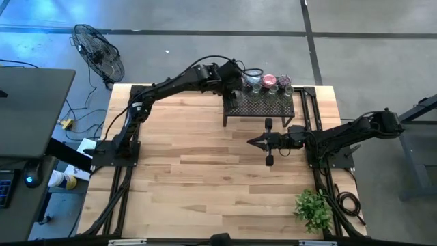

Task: Pick & Place candle stick holders
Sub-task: Put the green glass candle holder on the shelf aligned with the other green glass candle holders

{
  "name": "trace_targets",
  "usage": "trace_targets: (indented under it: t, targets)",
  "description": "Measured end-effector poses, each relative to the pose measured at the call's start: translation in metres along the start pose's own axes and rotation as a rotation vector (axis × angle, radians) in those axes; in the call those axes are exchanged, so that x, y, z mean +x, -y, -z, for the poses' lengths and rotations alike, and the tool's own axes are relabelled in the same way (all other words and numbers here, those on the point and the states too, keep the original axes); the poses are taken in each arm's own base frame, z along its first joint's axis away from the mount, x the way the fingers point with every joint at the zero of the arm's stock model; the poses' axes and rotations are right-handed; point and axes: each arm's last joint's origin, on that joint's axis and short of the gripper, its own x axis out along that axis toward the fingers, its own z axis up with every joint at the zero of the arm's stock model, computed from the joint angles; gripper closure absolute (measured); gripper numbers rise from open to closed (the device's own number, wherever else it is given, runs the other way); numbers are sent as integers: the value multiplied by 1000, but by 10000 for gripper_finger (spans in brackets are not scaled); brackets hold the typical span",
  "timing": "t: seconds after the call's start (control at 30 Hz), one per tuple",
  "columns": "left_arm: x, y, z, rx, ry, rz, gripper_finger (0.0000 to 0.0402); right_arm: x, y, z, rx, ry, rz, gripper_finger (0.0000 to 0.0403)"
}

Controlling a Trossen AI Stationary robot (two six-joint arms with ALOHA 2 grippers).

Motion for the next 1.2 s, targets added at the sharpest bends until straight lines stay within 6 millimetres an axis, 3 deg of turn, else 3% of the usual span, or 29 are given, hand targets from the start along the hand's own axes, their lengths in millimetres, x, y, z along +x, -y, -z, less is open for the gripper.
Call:
trace_targets:
  t: [0.17, 0.9, 1.2]
  targets:
    - [8, -4, 1, -18, -4, 12, 232, 0, 0, 0, 0, 0, -1, 401]
    - [8, -5, -1, -18, 15, 7, 209, 0, 0, 0, 0, 0, -1, 401]
    - [7, -7, -12, -26, 131, -6, 209, 0, 0, 0, 0, 0, -1, 401]
